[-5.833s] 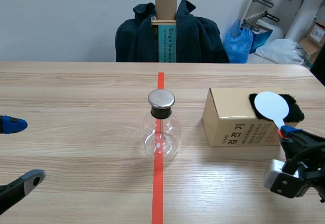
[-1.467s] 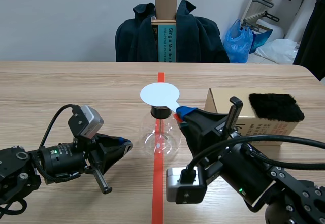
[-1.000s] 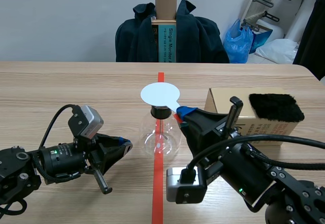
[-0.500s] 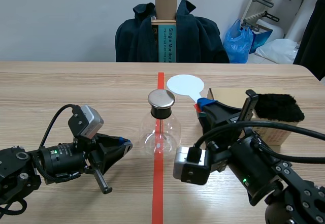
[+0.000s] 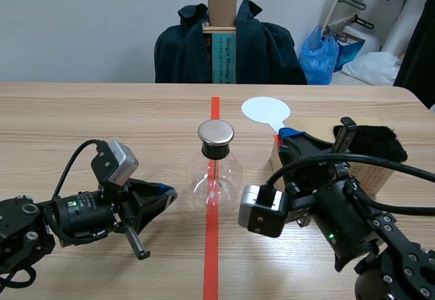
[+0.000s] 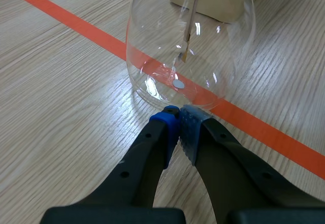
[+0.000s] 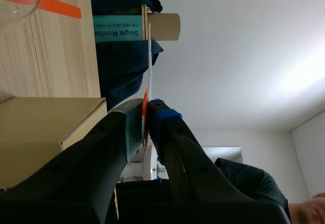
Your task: Do the electroscope experiment.
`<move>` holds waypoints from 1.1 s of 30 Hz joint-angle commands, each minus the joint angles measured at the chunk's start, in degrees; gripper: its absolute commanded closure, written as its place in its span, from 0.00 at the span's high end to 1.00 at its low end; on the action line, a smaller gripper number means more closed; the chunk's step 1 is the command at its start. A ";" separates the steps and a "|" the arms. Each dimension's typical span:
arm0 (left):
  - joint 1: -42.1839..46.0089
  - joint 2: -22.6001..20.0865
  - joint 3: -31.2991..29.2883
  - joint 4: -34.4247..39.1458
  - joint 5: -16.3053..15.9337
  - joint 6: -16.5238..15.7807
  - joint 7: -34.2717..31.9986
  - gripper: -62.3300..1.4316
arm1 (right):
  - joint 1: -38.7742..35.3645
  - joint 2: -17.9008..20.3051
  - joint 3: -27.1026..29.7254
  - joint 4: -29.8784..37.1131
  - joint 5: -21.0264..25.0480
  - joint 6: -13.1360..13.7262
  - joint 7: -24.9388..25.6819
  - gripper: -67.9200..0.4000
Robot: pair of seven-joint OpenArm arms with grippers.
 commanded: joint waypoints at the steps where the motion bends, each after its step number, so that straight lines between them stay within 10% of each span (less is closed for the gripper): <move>1: -0.66 0.00 -0.04 1.07 -0.42 -0.07 -1.20 0.07 | 0.66 1.42 0.63 1.01 -0.02 -0.66 0.74 0.02; 20: -0.63 -0.02 -0.04 1.07 -0.44 1.25 -1.20 0.07 | 0.66 1.68 0.63 1.01 -0.02 -1.92 18.08 0.02; 33: -0.48 -0.02 -0.04 1.07 -0.44 1.25 -1.22 0.07 | 0.66 1.68 0.63 1.01 -0.02 -1.90 20.17 0.02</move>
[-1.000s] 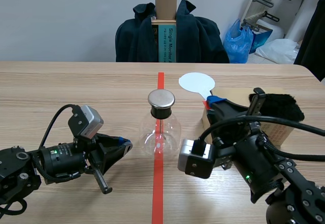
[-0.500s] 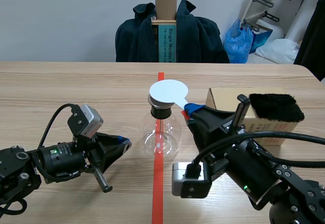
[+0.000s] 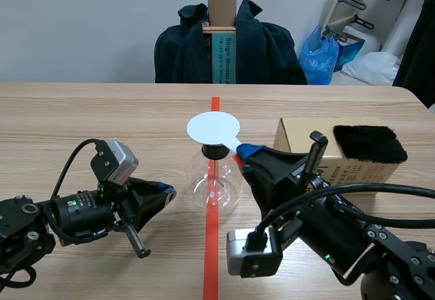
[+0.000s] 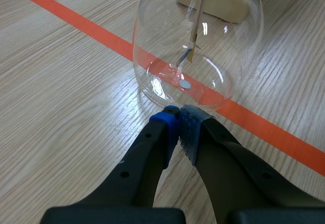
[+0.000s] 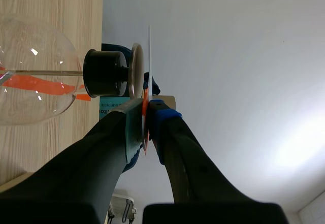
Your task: Do the electroscope experiment.
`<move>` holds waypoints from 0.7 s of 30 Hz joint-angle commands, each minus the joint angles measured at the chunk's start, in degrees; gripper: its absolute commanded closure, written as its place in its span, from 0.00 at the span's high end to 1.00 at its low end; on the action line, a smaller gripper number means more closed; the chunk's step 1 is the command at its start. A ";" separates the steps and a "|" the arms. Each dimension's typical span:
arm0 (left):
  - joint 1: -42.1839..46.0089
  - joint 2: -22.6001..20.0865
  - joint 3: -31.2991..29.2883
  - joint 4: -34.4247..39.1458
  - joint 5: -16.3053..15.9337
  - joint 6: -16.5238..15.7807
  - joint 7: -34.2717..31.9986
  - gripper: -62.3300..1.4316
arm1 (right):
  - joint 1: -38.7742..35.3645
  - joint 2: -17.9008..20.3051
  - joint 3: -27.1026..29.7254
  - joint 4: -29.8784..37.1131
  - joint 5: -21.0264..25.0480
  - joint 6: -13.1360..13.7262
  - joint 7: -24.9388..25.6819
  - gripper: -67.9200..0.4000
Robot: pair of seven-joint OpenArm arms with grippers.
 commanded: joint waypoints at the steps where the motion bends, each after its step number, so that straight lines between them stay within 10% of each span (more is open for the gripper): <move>1: -0.46 -0.02 -0.04 1.07 -0.42 -0.09 -1.22 0.07 | 0.66 0.61 0.59 1.01 0.22 -1.05 -0.02 0.02; 21: -0.02 -0.02 -0.04 1.07 -0.42 -0.07 -1.64 0.07 | 0.68 0.61 0.59 1.01 0.22 -1.05 -0.04 0.02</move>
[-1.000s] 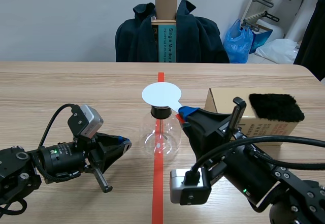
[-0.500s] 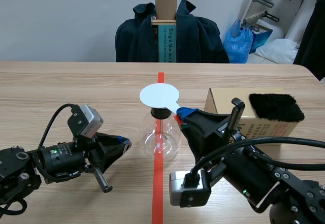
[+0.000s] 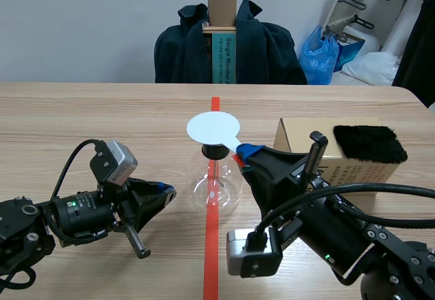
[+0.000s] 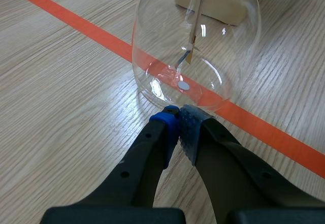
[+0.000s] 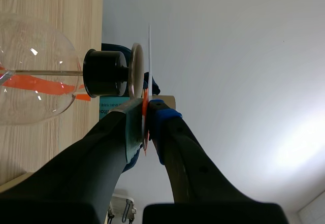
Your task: Do the electroscope experiment.
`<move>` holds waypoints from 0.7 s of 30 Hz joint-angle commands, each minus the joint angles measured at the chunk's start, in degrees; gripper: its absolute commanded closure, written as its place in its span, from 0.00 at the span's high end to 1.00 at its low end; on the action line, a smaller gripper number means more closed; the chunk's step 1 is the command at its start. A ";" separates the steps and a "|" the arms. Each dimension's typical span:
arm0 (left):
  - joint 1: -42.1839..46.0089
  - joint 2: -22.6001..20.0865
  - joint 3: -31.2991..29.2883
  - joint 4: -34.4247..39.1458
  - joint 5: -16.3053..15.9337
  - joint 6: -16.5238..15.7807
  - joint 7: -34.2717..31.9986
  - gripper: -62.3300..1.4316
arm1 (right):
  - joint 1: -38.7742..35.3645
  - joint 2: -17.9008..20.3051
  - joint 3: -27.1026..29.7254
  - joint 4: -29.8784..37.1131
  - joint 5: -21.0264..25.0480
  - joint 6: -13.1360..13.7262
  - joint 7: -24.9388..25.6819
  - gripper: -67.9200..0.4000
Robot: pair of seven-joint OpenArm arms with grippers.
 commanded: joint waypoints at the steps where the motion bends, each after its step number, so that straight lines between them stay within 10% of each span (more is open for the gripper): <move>1: -0.20 -0.02 -0.04 1.07 -0.44 -0.07 -0.98 0.07 | 0.68 0.61 0.59 1.01 0.22 -1.05 -0.04 0.02; 21: -0.20 -0.02 -0.04 1.07 -0.44 -0.07 -0.96 0.07 | 0.68 0.61 0.59 1.01 0.24 -1.05 -9.92 0.02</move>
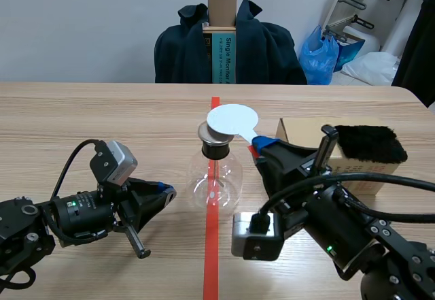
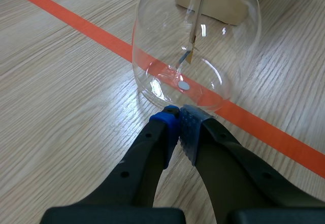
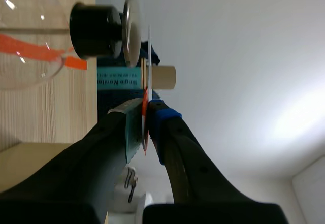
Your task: Do the electroscope experiment.
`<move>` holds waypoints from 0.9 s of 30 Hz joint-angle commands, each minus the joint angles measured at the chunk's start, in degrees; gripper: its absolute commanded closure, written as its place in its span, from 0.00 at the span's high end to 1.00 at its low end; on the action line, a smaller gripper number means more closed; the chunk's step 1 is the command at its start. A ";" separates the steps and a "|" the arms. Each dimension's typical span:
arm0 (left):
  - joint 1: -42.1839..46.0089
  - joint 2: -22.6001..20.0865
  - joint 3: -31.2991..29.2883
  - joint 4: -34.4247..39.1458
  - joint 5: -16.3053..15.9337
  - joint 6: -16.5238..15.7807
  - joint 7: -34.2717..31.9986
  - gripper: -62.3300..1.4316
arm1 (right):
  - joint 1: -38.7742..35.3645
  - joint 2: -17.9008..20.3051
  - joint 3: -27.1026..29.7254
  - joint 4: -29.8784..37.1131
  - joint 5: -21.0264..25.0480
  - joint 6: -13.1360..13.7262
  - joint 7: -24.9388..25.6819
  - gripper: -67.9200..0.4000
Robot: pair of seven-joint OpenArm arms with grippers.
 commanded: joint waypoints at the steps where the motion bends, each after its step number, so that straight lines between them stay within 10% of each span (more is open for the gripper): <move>1: -0.20 -0.02 -0.04 1.07 -0.42 -0.07 -0.96 0.07 | 0.68 0.61 0.59 1.01 0.24 -1.05 -1.81 0.02; 14: -0.20 -0.02 -0.04 1.07 -0.42 -0.07 -0.96 0.07 | 0.68 0.61 0.59 1.01 0.24 -1.03 -14.80 0.02; 27: -0.20 -0.02 -0.04 1.07 -0.42 -0.07 -0.96 0.07 | 0.68 0.61 0.59 1.01 0.17 -1.03 -8.26 0.02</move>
